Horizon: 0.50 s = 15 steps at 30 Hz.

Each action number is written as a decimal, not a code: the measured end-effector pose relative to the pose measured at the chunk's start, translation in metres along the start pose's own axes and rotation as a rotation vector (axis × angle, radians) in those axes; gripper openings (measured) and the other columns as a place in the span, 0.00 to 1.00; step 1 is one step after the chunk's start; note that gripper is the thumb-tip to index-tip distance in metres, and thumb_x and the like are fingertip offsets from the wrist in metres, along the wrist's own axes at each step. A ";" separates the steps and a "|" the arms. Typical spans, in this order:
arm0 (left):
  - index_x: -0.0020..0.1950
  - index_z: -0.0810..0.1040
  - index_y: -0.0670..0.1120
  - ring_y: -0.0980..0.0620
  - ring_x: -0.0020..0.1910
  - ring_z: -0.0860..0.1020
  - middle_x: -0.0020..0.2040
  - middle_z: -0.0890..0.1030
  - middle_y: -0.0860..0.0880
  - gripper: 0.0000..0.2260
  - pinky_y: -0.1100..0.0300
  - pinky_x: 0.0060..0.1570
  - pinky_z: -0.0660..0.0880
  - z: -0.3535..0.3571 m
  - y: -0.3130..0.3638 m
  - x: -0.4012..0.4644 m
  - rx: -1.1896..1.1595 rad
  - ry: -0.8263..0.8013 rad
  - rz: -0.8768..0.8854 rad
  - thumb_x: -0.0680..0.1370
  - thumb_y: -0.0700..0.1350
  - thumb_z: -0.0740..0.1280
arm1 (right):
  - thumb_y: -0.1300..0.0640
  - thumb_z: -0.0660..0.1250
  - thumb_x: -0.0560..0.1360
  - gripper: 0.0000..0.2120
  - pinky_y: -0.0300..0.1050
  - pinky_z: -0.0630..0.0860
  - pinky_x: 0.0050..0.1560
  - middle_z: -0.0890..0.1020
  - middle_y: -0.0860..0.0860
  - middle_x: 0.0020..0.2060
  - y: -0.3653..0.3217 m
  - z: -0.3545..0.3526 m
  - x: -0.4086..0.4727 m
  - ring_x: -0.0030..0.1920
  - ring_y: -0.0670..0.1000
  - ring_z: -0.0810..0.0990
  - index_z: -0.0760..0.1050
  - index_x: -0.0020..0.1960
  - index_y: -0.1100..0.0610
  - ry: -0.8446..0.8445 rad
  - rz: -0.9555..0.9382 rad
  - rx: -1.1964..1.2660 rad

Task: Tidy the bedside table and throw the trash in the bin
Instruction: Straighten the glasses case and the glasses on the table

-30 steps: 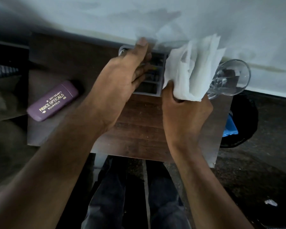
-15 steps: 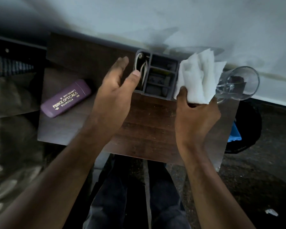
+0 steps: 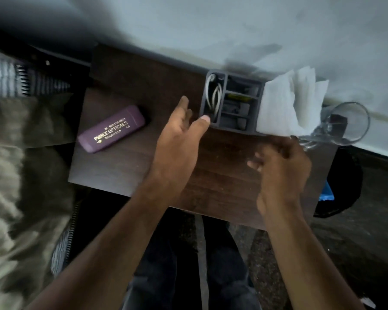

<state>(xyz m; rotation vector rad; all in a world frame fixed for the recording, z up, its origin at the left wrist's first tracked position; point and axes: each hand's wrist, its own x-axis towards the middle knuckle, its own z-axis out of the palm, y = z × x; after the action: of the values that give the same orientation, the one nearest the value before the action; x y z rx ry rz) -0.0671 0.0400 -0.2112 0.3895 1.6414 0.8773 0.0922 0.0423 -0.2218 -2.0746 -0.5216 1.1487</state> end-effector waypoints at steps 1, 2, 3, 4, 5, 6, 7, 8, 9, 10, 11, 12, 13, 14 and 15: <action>0.81 0.63 0.46 0.59 0.73 0.72 0.66 0.73 0.61 0.28 0.73 0.64 0.69 -0.007 -0.002 -0.002 -0.028 0.102 0.027 0.81 0.41 0.65 | 0.68 0.66 0.76 0.09 0.46 0.82 0.37 0.82 0.54 0.41 -0.001 0.002 -0.009 0.38 0.51 0.81 0.80 0.54 0.60 0.014 0.106 0.096; 0.80 0.65 0.46 0.59 0.71 0.74 0.62 0.76 0.62 0.26 0.71 0.65 0.71 -0.019 -0.005 -0.004 -0.053 0.214 0.043 0.81 0.37 0.64 | 0.69 0.64 0.76 0.10 0.46 0.81 0.35 0.81 0.54 0.37 -0.001 0.008 -0.020 0.35 0.50 0.81 0.80 0.52 0.58 0.005 0.188 0.187; 0.78 0.69 0.46 0.58 0.68 0.77 0.61 0.78 0.61 0.24 0.67 0.66 0.72 -0.033 -0.009 -0.005 -0.087 0.330 0.045 0.81 0.35 0.62 | 0.69 0.64 0.76 0.10 0.46 0.81 0.34 0.81 0.52 0.33 0.001 0.016 -0.030 0.32 0.49 0.81 0.81 0.49 0.57 -0.032 0.218 0.245; 0.74 0.73 0.45 0.58 0.64 0.79 0.60 0.81 0.58 0.21 0.64 0.65 0.74 -0.046 -0.014 -0.003 -0.138 0.443 0.028 0.81 0.35 0.62 | 0.68 0.64 0.74 0.10 0.45 0.81 0.33 0.81 0.50 0.29 0.002 0.024 -0.040 0.31 0.49 0.81 0.81 0.47 0.57 -0.087 0.207 0.270; 0.69 0.78 0.45 0.59 0.57 0.81 0.57 0.83 0.55 0.17 0.64 0.61 0.77 -0.062 -0.020 -0.003 -0.210 0.553 -0.003 0.81 0.35 0.62 | 0.68 0.65 0.72 0.10 0.44 0.81 0.33 0.81 0.49 0.28 0.004 0.036 -0.050 0.30 0.48 0.81 0.82 0.45 0.57 -0.153 0.178 0.256; 0.61 0.81 0.46 0.60 0.47 0.81 0.50 0.84 0.55 0.13 0.65 0.51 0.78 -0.079 -0.026 -0.004 -0.292 0.651 -0.044 0.81 0.35 0.62 | 0.68 0.64 0.73 0.11 0.43 0.81 0.32 0.82 0.49 0.28 0.006 0.051 -0.060 0.30 0.48 0.81 0.82 0.44 0.57 -0.222 0.148 0.217; 0.54 0.82 0.47 0.60 0.38 0.79 0.41 0.82 0.54 0.11 0.66 0.40 0.77 -0.097 -0.032 -0.005 -0.374 0.726 -0.087 0.82 0.35 0.62 | 0.70 0.62 0.75 0.13 0.43 0.81 0.32 0.83 0.50 0.31 0.009 0.067 -0.070 0.31 0.49 0.81 0.82 0.44 0.56 -0.299 0.125 0.164; 0.50 0.81 0.47 0.59 0.33 0.76 0.35 0.79 0.53 0.11 0.66 0.33 0.74 -0.113 -0.037 -0.007 -0.449 0.772 -0.130 0.82 0.35 0.61 | 0.72 0.60 0.77 0.17 0.42 0.81 0.33 0.84 0.52 0.35 0.011 0.084 -0.079 0.33 0.49 0.82 0.83 0.45 0.56 -0.384 0.108 0.093; 0.48 0.80 0.47 0.57 0.31 0.73 0.33 0.76 0.52 0.12 0.66 0.30 0.72 -0.125 -0.044 -0.009 -0.497 0.794 -0.165 0.82 0.34 0.60 | 0.73 0.58 0.78 0.19 0.42 0.81 0.34 0.84 0.53 0.39 0.015 0.096 -0.087 0.37 0.49 0.82 0.83 0.47 0.56 -0.460 0.083 0.005; 0.47 0.79 0.46 0.57 0.29 0.72 0.32 0.74 0.51 0.12 0.65 0.31 0.71 -0.138 -0.049 -0.011 -0.514 0.812 -0.185 0.82 0.34 0.60 | 0.74 0.58 0.77 0.20 0.42 0.81 0.37 0.84 0.53 0.43 0.017 0.108 -0.094 0.40 0.49 0.83 0.84 0.51 0.56 -0.516 0.044 -0.080; 0.46 0.79 0.45 0.57 0.28 0.72 0.32 0.74 0.50 0.12 0.64 0.31 0.69 -0.149 -0.054 -0.013 -0.510 0.822 -0.193 0.82 0.33 0.60 | 0.74 0.58 0.75 0.21 0.42 0.82 0.40 0.85 0.51 0.46 0.019 0.119 -0.099 0.43 0.47 0.83 0.83 0.55 0.56 -0.548 -0.017 -0.158; 0.46 0.79 0.45 0.58 0.27 0.72 0.31 0.74 0.50 0.13 0.64 0.32 0.68 -0.157 -0.057 -0.013 -0.502 0.824 -0.197 0.81 0.32 0.59 | 0.74 0.58 0.75 0.22 0.43 0.83 0.45 0.85 0.49 0.48 0.020 0.129 -0.102 0.46 0.46 0.84 0.82 0.58 0.56 -0.564 -0.088 -0.227; 0.46 0.78 0.44 0.60 0.25 0.72 0.30 0.75 0.51 0.13 0.65 0.31 0.68 -0.164 -0.058 -0.014 -0.497 0.818 -0.200 0.81 0.30 0.59 | 0.72 0.59 0.75 0.22 0.44 0.83 0.50 0.84 0.48 0.51 0.020 0.138 -0.104 0.48 0.44 0.83 0.81 0.61 0.54 -0.562 -0.162 -0.291; 0.48 0.79 0.43 0.61 0.25 0.72 0.30 0.77 0.52 0.12 0.66 0.30 0.68 -0.167 -0.057 -0.013 -0.486 0.803 -0.207 0.81 0.30 0.59 | 0.71 0.60 0.75 0.22 0.45 0.82 0.54 0.83 0.47 0.54 0.018 0.146 -0.104 0.50 0.43 0.82 0.81 0.62 0.53 -0.543 -0.230 -0.350; 0.52 0.79 0.41 0.61 0.27 0.73 0.32 0.77 0.52 0.11 0.67 0.31 0.69 -0.170 -0.056 -0.012 -0.472 0.787 -0.215 0.81 0.30 0.60 | 0.70 0.62 0.75 0.23 0.45 0.81 0.57 0.82 0.46 0.57 0.016 0.155 -0.103 0.51 0.41 0.81 0.80 0.64 0.53 -0.519 -0.287 -0.398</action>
<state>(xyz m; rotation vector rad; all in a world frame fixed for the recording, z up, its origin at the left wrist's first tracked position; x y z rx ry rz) -0.2128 -0.0622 -0.2361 -0.5207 2.0369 1.3020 -0.0934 0.0250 -0.2311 -1.9118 -1.3438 1.4965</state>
